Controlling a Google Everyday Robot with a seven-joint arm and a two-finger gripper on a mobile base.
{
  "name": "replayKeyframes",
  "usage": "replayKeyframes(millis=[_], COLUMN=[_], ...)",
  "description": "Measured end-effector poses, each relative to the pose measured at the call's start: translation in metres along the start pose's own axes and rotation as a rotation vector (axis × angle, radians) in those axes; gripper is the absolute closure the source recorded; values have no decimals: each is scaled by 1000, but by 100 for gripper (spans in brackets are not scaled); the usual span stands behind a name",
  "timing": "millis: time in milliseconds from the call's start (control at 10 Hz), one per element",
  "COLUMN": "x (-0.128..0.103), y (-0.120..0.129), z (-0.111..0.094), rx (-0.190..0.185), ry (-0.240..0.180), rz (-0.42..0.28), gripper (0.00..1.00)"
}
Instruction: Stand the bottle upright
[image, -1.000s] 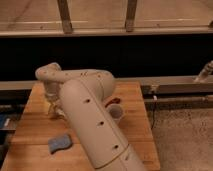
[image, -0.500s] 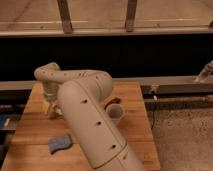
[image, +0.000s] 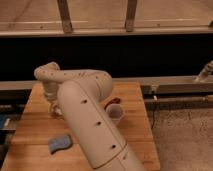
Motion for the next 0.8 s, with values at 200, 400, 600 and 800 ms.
replayKeyframes(millis=[200, 400, 600, 800], x=[0, -1, -4, -11], y=[2, 3, 2, 3], z=[0, -1, -8, -22], rx=[-1, -4, 2, 16], ry=[0, -7, -19, -38], rz=[-2, -3, -15, -32], gripper=[76, 96, 100, 100])
